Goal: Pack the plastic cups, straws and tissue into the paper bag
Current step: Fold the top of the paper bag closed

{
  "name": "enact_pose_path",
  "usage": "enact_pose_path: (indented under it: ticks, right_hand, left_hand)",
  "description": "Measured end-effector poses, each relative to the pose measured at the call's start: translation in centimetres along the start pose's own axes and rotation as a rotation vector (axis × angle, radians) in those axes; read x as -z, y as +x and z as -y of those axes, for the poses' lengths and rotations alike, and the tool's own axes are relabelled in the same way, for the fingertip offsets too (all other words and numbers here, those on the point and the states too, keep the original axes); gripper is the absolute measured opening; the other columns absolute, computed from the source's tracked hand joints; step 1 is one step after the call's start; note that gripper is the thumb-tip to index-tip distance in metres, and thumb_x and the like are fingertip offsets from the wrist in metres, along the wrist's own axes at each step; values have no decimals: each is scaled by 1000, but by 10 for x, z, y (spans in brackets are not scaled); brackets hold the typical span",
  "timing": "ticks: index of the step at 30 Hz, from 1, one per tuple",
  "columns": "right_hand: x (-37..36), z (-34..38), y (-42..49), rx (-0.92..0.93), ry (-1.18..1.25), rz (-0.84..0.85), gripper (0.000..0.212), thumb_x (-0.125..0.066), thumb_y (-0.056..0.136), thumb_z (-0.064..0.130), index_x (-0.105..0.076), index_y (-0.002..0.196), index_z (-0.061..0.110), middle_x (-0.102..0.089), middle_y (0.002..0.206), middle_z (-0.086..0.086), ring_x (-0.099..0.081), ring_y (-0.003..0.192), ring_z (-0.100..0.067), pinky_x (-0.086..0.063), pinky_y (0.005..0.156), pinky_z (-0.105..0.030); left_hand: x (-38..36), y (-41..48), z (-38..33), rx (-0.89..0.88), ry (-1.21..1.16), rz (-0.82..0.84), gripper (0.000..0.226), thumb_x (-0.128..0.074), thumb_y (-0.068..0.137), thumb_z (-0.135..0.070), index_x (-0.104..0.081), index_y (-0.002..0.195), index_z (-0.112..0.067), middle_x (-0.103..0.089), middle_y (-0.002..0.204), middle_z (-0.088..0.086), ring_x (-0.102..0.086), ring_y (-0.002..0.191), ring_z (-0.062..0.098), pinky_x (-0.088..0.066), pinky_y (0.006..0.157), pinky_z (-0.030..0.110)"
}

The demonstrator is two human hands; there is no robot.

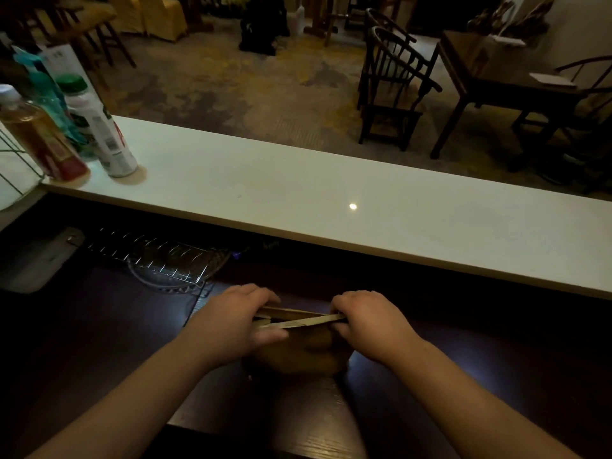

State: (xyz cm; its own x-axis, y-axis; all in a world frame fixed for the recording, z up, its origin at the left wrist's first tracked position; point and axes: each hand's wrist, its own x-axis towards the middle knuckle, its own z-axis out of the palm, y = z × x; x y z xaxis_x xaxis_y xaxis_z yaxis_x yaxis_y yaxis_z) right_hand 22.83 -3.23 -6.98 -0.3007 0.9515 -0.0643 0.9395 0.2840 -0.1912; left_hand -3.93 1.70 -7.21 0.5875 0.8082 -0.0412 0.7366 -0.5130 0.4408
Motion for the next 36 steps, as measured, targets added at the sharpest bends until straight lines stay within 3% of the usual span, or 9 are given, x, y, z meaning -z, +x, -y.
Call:
enact_pose_path:
  ticks: [4, 11, 14, 17, 24, 28, 30, 33, 36]
  right_hand:
    - [0, 2, 6, -23, 23, -15, 14, -61, 88, 39, -64, 99, 31, -64, 96, 9, -58, 93, -15, -47, 82, -35]
    - [-1, 7, 3, -25, 14, 19, 26, -63, 85, 38, -61, 110, 33, -62, 103, 10, -56, 97, -15, -46, 85, -36]
    - [-3, 10, 2, -11, 39, 34, 39, -61, 81, 56, -58, 113, 35, -60, 104, 12, -55, 96, -12, -47, 82, -34]
    - [-5, 9, 3, -54, 69, 55, 49, -59, 78, 61, -56, 119, 35, -60, 105, 10, -56, 95, -13, -49, 81, -36]
    - [-18, 4, 20, -329, 71, 57, 26, -73, 77, 49, -56, 88, 33, -59, 78, 8, -58, 71, -17, -51, 62, -36]
    - [-25, 6, 24, -368, 23, 17, 33, -74, 77, 51, -47, 74, 32, -51, 66, 9, -53, 61, -15, -42, 54, -32]
    - [-25, 5, 23, -336, 2, 8, 29, -71, 80, 49, -49, 76, 31, -51, 66, 8, -54, 63, -17, -44, 55, -33]
    - [-16, -3, 15, -201, 51, 10, 23, -59, 86, 53, -58, 86, 31, -57, 76, 9, -57, 71, -15, -52, 63, -38]
    - [-7, -11, 3, -60, 132, 30, 50, -41, 87, 76, -62, 106, 34, -62, 93, 13, -55, 85, -10, -49, 71, -32]
  left_hand:
    - [4, 19, -4, -44, 69, 5, 27, -63, 95, -45, -68, 121, -38, -68, 118, -10, -60, 111, 16, -52, 91, 38]
    - [1, 51, -17, -151, 486, 245, 69, -81, 80, -43, -44, 138, -31, -62, 126, 2, -64, 108, 27, -49, 76, 40]
    - [-5, 58, -19, -217, 507, 165, 57, -74, 84, -29, -43, 132, -27, -64, 116, 5, -67, 92, 28, -49, 64, 40]
    - [-3, 60, -19, -231, 434, 120, 41, -64, 86, -34, -46, 123, -28, -65, 108, 2, -66, 82, 25, -44, 56, 37]
    - [-1, 52, -18, -81, 245, 92, 20, -56, 95, -41, -60, 112, -33, -69, 107, -6, -65, 94, 19, -56, 75, 41]
    - [-5, 39, -16, -61, 224, 146, 47, -63, 84, -61, -55, 125, -39, -67, 114, -12, -64, 106, 17, -53, 84, 38]
    - [-8, 39, -13, -72, 404, 170, 46, -61, 90, -55, -54, 130, -35, -68, 120, -8, -64, 109, 21, -52, 89, 40]
    - [-11, 37, -5, -72, 504, 127, 25, -54, 97, -38, -62, 119, -30, -70, 113, -3, -65, 102, 22, -51, 85, 39]
    - [-11, 33, 3, -62, 443, 89, 19, -58, 92, -32, -67, 109, -28, -71, 105, -3, -64, 96, 21, -49, 76, 36]
